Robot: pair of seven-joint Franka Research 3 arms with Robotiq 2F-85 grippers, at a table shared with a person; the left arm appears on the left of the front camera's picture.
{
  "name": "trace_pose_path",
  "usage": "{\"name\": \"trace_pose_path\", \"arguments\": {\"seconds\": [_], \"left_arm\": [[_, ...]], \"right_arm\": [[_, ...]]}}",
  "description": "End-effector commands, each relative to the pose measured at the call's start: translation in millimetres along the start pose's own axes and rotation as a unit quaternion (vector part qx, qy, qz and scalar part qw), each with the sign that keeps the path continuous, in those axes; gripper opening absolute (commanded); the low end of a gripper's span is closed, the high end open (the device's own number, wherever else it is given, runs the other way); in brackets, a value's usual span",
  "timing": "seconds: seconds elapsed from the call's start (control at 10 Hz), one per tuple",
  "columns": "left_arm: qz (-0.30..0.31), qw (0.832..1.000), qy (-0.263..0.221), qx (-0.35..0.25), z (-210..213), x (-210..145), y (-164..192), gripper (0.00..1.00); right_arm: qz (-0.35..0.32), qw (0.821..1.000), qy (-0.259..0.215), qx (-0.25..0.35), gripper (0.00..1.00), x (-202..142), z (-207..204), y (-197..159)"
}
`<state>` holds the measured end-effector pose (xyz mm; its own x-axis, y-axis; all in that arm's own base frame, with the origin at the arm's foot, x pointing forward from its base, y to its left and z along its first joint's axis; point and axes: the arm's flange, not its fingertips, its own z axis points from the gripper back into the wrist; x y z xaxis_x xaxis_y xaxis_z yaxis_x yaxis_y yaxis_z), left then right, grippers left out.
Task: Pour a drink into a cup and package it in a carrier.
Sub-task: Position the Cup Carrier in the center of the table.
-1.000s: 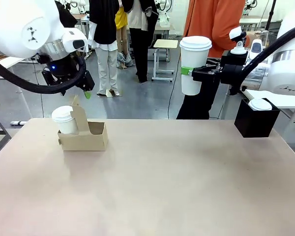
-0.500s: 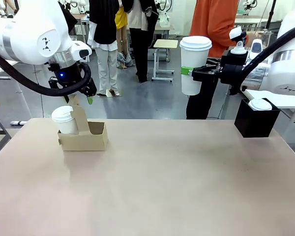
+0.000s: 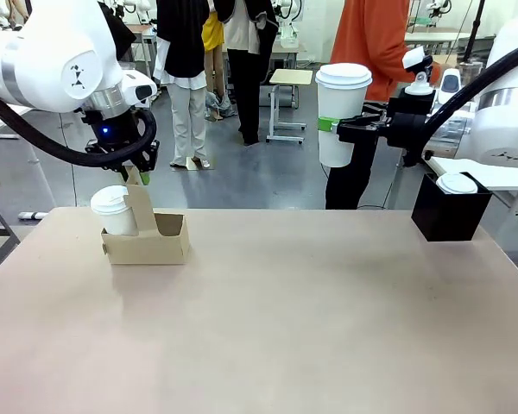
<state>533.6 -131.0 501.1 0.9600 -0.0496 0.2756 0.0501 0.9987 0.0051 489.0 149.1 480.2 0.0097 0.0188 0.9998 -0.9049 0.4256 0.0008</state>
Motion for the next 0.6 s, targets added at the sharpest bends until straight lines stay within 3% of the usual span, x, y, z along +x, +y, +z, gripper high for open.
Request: {"name": "trace_pose_path", "arguments": {"seconds": [0.0, 0.4, 0.5], "left_arm": [[0.023, 0.999, 0.001, 0.025, 0.4, 0.2, 3.3, 0.0], [0.04, 0.998, -0.011, 0.037, 0.2, -1.5, 3.6, 0.0], [0.033, 0.999, 0.032, 0.003, -2.5, -1.1, 2.3, 0.0]], "right_arm": [[0.011, 1.0, 0.002, -0.006, 0.8, 3.3, -0.8, 2.2], [0.011, 1.0, 0.002, -0.006, 0.8, 3.3, -0.8, 2.2], [0.011, 1.0, 0.002, -0.006, 0.8, 3.3, -0.8, 2.2]]}}
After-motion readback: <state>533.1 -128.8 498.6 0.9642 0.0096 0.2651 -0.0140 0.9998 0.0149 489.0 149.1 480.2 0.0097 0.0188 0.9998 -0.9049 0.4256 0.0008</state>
